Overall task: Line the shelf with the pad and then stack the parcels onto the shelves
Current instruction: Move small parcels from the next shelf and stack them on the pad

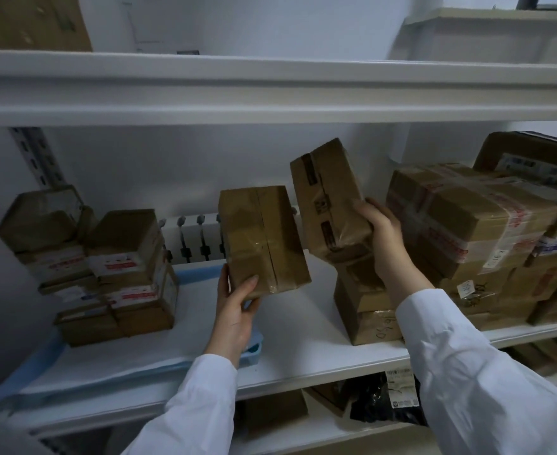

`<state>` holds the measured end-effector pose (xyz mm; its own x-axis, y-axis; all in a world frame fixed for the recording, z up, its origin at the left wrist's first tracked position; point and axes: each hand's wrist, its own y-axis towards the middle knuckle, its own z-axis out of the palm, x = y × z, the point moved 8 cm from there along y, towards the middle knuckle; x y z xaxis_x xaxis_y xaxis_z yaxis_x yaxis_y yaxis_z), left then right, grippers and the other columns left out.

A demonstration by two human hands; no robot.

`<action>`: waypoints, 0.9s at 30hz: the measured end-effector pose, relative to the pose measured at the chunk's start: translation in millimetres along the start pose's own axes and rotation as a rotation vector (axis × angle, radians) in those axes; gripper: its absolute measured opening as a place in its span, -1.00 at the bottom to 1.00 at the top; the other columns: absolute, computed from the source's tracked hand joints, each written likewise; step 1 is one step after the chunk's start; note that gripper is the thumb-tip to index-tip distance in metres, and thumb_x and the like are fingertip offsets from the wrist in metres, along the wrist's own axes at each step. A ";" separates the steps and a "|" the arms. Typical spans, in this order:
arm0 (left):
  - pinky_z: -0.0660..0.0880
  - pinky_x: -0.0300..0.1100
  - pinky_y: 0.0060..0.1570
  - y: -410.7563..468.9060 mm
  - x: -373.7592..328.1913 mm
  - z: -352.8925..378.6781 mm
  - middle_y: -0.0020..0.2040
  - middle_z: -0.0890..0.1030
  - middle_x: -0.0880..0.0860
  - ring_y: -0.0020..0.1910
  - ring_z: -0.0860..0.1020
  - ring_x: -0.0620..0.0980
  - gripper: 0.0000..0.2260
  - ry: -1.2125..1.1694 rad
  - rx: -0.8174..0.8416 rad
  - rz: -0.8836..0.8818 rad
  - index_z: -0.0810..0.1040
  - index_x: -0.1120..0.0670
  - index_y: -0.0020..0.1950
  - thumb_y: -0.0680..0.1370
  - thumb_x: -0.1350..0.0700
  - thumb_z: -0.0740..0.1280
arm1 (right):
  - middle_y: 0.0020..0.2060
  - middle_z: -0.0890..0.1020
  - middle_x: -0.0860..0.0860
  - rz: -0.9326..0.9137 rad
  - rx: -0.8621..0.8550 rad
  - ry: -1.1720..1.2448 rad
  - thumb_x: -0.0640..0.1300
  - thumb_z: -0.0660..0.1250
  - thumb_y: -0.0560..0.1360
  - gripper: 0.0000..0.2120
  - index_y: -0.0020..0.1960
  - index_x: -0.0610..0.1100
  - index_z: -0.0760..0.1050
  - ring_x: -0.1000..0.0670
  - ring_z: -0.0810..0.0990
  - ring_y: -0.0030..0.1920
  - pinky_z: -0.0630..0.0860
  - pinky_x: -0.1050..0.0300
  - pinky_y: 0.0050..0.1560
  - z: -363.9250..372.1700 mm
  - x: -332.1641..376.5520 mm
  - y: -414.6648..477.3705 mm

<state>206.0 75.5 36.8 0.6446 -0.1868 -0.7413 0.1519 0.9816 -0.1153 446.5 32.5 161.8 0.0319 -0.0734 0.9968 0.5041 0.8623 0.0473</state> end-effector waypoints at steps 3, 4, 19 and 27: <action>0.32 0.11 0.35 -1.8 -3.7 -11.7 0.33 0.48 0.08 0.28 0.46 0.14 -0.36 -0.017 -0.027 -0.020 0.27 -0.05 0.45 0.40 0.20 0.37 | 0.02 0.64 -0.10 0.098 0.064 0.124 0.17 0.31 0.42 -0.58 0.14 -0.08 0.49 -0.15 0.63 0.03 0.51 -0.08 0.18 20.0 -3.9 -4.5; 0.36 0.09 0.31 -3.0 -4.4 -15.5 0.32 0.48 0.09 0.25 0.47 0.14 -0.35 -0.020 -0.045 -0.033 0.26 -0.02 0.45 0.40 0.18 0.38 | -0.03 0.64 -0.09 0.124 0.090 0.178 0.12 0.28 0.48 -0.71 0.07 -0.07 0.48 -0.13 0.63 -0.01 0.52 -0.04 0.13 27.6 -4.4 -6.4; 0.43 0.03 0.21 -9.9 -33.9 -93.5 0.18 0.52 0.11 0.19 0.48 0.14 -0.59 -0.129 -0.378 -0.098 0.38 0.03 0.33 0.50 0.07 0.36 | -0.16 0.68 -0.05 0.279 0.344 0.299 0.09 0.19 0.56 -0.72 0.05 -0.08 0.54 -0.05 0.65 -0.19 0.55 0.14 -0.21 133.1 -39.6 -21.0; 0.32 0.22 0.32 2.0 -27.3 -113.4 0.32 0.49 0.20 0.29 0.44 0.23 -0.67 -0.040 -0.399 -0.240 0.43 0.05 0.28 0.53 0.03 0.30 | 0.03 0.67 -0.12 0.282 0.349 0.246 0.08 0.25 0.54 -0.67 0.20 -0.08 0.52 -0.13 0.65 -0.02 0.56 0.01 0.05 161.0 -54.6 -16.7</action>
<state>103.8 86.9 -18.2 0.6563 -0.4041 -0.6371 0.0051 0.8468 -0.5319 297.4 102.8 116.9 0.3489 0.1071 0.9310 0.1297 0.9784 -0.1611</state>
